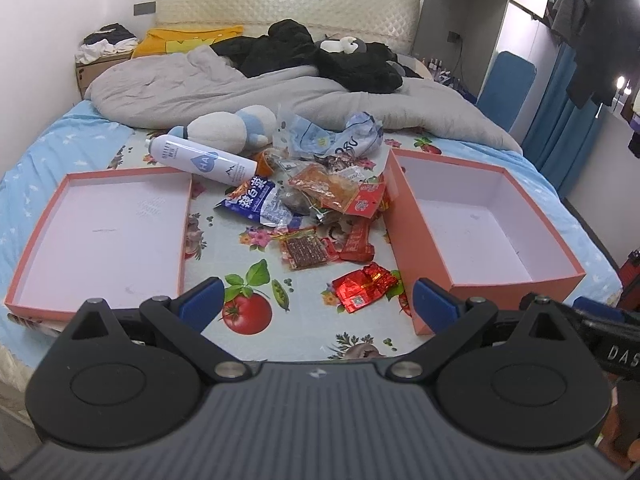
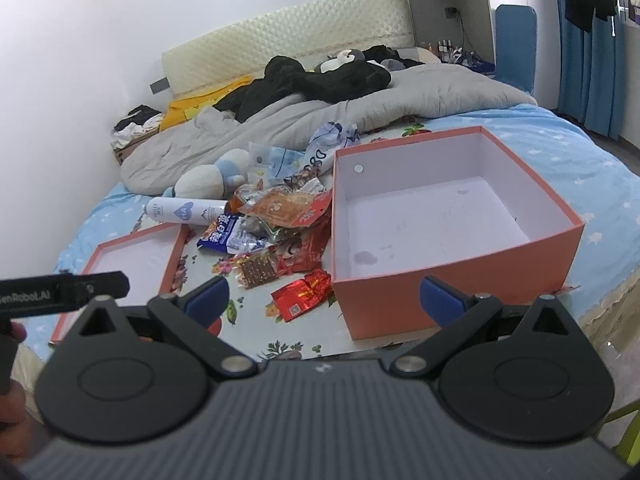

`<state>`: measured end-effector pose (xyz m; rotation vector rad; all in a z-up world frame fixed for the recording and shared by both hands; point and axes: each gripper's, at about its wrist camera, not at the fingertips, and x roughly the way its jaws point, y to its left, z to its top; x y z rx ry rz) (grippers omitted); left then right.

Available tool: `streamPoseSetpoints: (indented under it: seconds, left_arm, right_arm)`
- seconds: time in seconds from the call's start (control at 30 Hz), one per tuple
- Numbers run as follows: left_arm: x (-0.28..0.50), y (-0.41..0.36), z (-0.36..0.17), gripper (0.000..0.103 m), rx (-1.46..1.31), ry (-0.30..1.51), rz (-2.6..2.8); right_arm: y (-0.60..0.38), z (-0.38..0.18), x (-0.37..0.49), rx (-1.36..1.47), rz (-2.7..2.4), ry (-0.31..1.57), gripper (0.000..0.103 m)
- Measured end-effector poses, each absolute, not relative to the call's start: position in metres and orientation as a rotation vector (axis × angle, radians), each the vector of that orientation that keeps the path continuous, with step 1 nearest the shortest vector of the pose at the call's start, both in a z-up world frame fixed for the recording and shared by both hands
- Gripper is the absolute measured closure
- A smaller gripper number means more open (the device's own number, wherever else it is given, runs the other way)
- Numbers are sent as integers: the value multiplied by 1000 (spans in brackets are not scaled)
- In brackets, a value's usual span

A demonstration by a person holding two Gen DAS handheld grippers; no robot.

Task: Organize snacks

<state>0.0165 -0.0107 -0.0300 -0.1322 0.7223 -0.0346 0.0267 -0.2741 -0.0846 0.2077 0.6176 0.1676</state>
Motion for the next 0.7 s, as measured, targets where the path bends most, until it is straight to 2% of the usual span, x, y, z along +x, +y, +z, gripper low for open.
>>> streamPoseSetpoints:
  seconds: [0.7]
  left_arm:
    - [51,-9,-63,1,-144,780,-30]
  right_arm:
    - [-278,-114,45,268,163,627,0]
